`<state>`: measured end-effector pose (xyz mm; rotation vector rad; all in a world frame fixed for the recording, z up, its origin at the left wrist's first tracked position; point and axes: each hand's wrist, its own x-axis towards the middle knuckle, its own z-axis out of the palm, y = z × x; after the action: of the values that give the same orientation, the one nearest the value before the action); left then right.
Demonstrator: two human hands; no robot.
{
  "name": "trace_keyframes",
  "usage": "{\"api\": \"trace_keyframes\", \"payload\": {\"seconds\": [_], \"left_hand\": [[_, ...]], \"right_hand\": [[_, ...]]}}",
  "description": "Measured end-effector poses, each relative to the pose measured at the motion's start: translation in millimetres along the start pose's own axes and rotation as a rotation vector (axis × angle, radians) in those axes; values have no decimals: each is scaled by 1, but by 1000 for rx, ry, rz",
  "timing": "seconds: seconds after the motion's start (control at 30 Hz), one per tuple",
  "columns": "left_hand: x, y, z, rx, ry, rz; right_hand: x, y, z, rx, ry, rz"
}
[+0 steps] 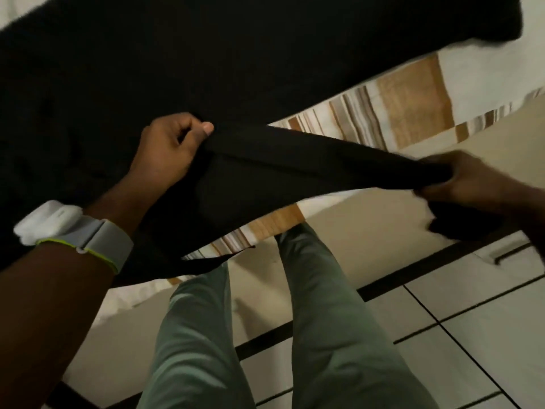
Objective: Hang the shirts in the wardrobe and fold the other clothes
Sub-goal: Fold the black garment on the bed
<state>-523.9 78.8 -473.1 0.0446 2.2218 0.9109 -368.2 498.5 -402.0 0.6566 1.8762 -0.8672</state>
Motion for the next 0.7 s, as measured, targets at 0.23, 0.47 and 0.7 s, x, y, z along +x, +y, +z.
{"api": "trace_keyframes", "payload": {"seconds": [0.23,0.47,0.7], "left_hand": [[-10,26,-5,67,-43,-101],[-23,50,20,367,-9,123],[29,114,94,693,-118,475]], "right_hand": [[51,12,-88,18,708,-143],[67,23,-51,364,920,-118],[65,43,-11,35,779,-190]]}}
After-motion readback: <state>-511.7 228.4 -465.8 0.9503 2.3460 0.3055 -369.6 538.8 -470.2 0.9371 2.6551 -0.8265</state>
